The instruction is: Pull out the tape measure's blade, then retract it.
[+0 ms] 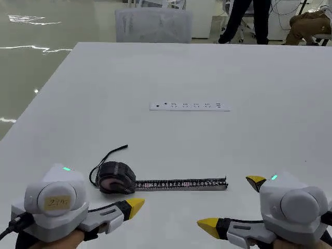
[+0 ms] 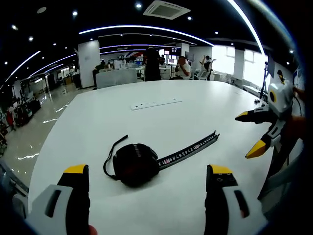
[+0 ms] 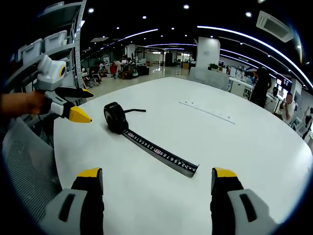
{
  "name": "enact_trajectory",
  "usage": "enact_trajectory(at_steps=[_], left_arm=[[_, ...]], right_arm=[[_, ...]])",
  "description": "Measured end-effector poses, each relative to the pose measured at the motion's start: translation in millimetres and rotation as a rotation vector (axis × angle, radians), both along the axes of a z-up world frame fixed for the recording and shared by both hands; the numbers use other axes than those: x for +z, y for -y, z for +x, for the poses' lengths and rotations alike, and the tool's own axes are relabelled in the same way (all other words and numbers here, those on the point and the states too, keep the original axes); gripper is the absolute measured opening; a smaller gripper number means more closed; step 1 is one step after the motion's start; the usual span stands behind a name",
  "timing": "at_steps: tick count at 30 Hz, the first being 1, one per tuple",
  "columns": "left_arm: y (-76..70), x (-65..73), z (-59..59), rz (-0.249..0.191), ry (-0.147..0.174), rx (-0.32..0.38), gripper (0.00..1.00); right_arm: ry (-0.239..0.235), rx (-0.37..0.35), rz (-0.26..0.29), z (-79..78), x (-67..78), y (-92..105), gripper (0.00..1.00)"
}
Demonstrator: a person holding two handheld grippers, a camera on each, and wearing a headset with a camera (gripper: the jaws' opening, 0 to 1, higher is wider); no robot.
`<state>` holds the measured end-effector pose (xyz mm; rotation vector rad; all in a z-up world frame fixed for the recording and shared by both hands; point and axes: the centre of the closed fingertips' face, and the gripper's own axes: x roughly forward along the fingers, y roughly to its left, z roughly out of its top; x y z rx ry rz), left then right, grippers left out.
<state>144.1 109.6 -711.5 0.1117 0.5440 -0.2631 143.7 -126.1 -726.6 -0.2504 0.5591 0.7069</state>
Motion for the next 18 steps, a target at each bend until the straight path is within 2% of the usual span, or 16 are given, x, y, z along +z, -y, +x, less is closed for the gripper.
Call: enact_trajectory(at_steps=[3, 9, 15, 18], left_arm=[[-1.9, -2.4, 1.6, -0.001, -0.003, 0.02, 0.97], [-4.2, -6.8, 4.9, 0.009, -0.005, 0.045, 0.98], [-1.6, -4.9, 8.5, 0.007, 0.002, 0.074, 0.96], [0.6, -7.2, 10.3, 0.004, -0.005, 0.089, 0.95]], right_arm=[[-0.002, 0.018, 0.003, -2.7, 4.2, -2.2, 0.91], [-0.016, 0.029, 0.001, -1.0, 0.1, 1.6, 0.88], [-0.017, 0.08, -0.024, -2.3, -3.4, 2.7, 0.84], [-0.017, 0.097, -0.029, -0.8, -5.8, 4.0, 0.82]])
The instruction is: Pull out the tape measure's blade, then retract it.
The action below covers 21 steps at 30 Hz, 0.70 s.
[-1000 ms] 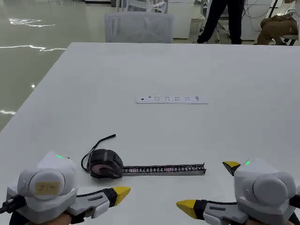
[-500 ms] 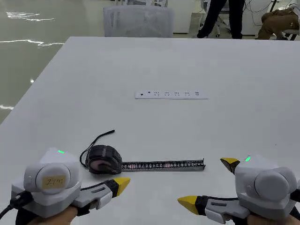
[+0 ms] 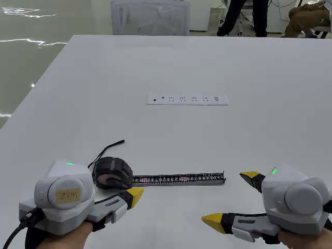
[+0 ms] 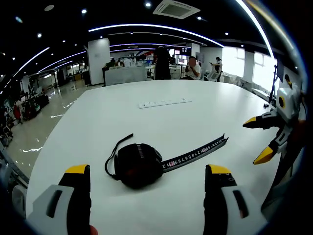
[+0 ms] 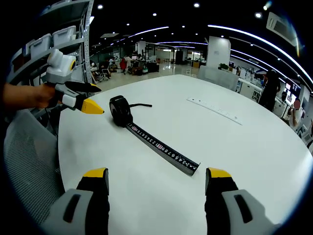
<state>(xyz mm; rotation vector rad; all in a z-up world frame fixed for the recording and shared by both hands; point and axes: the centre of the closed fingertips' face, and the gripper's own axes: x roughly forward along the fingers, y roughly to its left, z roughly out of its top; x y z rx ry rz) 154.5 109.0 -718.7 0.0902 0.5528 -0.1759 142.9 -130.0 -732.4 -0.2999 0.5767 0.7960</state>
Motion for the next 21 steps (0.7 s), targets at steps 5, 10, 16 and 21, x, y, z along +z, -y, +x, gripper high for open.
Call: enact_trajectory(at_steps=[5, 10, 16, 21], left_arm=[[0.4, -6.7, 3.6, -0.001, -0.003, 0.024, 0.95], [2.2, -10.8, 5.7, -0.018, -0.011, 0.053, 0.93], [4.5, -16.5, 8.3, -0.045, -0.011, 0.076, 0.93], [3.5, -18.5, 10.5, -0.042, -0.019, 0.101, 0.91]], right_arm=[[0.006, 0.032, -0.011, 3.0, -1.0, 3.0, 0.77], [0.014, 0.07, -0.027, 8.9, -4.0, 5.6, 0.71], [0.034, 0.135, -0.029, 13.6, -7.0, 3.7, 0.67], [0.037, 0.18, -0.042, 18.7, -15.7, 5.5, 0.63]])
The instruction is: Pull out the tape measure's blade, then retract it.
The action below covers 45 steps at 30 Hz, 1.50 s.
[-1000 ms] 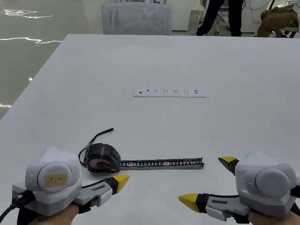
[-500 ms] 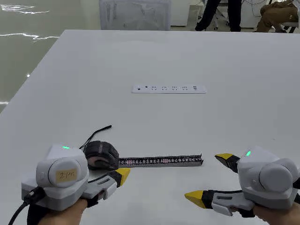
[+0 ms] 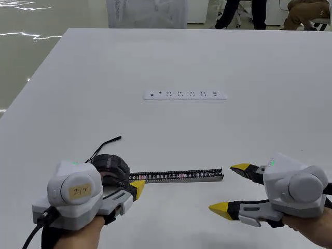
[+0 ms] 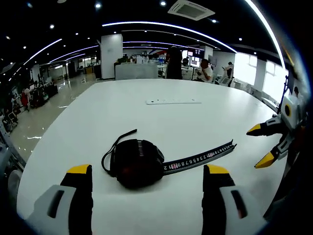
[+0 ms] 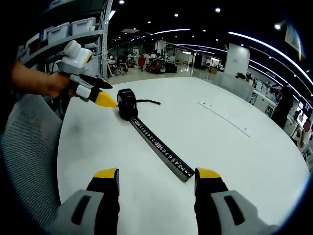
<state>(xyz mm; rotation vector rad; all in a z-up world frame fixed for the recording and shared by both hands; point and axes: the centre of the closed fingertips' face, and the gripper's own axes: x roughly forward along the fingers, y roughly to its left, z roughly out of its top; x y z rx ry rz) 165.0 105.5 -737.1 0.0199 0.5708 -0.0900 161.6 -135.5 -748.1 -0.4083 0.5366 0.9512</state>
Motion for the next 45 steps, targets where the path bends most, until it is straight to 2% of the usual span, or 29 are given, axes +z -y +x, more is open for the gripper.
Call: enact_trajectory(at_steps=[7, 11, 16, 22, 23, 25, 29, 31, 35, 38, 43, 45], left_arm=[[-1.3, -3.6, 3.9, -0.004, -0.004, 0.026, 0.9], [-3.2, -10.7, 8.9, -0.008, -0.01, 0.037, 0.89], [-4.0, -8.8, 13.3, -0.015, -0.003, 0.057, 0.88], [-4.5, -13.0, 16.5, -0.029, -0.01, 0.075, 0.86], [-4.8, -14.9, 18.8, -0.029, -0.01, 0.078, 0.85], [-5.1, -11.7, 16.2, -0.029, -0.009, 0.087, 0.85], [-9.9, -17.7, 20.5, -0.033, -0.02, 0.105, 0.84], [-4.6, -14.5, 21.3, -0.033, -0.023, 0.107, 0.84], [-10.8, -19.8, 25.1, -0.043, -0.029, 0.122, 0.83], [-8.7, -22.2, 29.7, -0.047, -0.037, 0.124, 0.82], [-9.8, -21.4, 27.3, -0.05, -0.044, 0.137, 0.81], [-6.9, -22.1, 31.0, -0.048, -0.044, 0.139, 0.81]], right_arm=[[0.014, 0.055, -0.017, 8.3, -6.0, 2.2, 0.58], [0.025, 0.081, -0.024, 15.6, -9.9, 5.4, 0.55], [0.019, 0.114, -0.034, 25.9, -18.4, 10.6, 0.53], [0.026, 0.171, -0.037, 26.9, -16.8, 9.5, 0.5], [0.028, 0.183, -0.041, 27.3, -18.0, 9.6, 0.49], [0.033, 0.207, -0.055, 29.5, -22.1, 10.8, 0.48], [0.024, 0.254, -0.07, 29.7, -23.1, 10.4, 0.48], [0.023, 0.267, -0.071, 31.2, -23.4, 9.9, 0.47], [0.024, 0.282, -0.063, 37.4, -25.8, 10.0, 0.46], [0.017, 0.306, -0.063, 39.3, -25.6, 7.6, 0.44], [-0.001, 0.352, -0.079, 45.4, -30.7, 8.7, 0.43], [-0.002, 0.365, -0.086, 46.7, -29.1, 8.1, 0.43]])
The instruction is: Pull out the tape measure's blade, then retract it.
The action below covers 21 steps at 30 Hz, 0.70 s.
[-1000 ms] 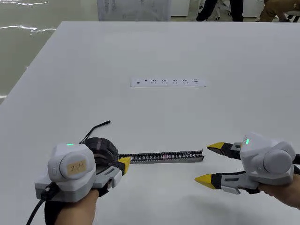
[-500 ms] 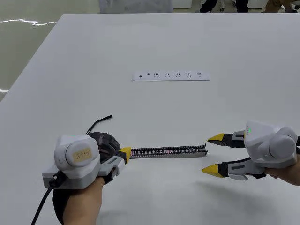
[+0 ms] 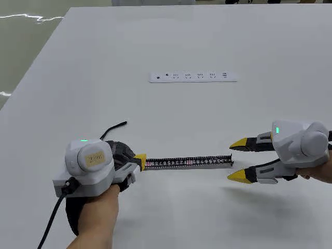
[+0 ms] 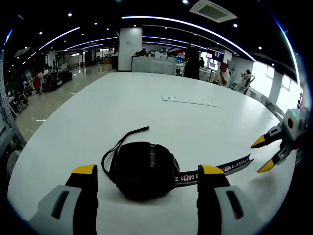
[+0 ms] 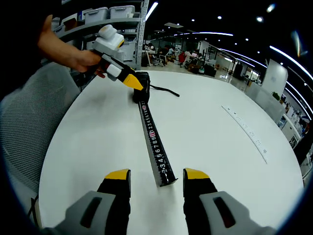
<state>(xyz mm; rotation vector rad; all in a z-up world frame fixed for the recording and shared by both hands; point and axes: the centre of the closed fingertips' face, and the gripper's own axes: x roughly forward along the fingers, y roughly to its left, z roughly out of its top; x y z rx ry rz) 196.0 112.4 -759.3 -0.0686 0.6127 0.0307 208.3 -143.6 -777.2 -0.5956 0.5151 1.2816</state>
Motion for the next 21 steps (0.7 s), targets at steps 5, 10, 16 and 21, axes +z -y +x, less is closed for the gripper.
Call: enact_trajectory(at_steps=[5, 10, 16, 21], left_arm=[[-3.7, -4.5, 3.8, -0.005, -0.003, 0.013, 0.8], [-4.8, -4.6, 2.9, 0.0, -0.006, 0.019, 0.8], [-3.7, -7.7, 9.4, -0.001, -0.009, 0.026, 0.79], [-5.5, -7.2, 8.5, -0.005, -0.013, 0.033, 0.78]], right_arm=[[-0.006, 0.038, -0.023, 5.4, -6.4, 2.0, 0.4], [-0.011, 0.067, -0.031, 6.5, -7.2, 0.0, 0.36], [-0.03, 0.107, -0.038, 8.7, -16.0, 1.2, 0.32], [-0.043, 0.137, -0.039, 8.7, -19.9, 1.0, 0.29]])
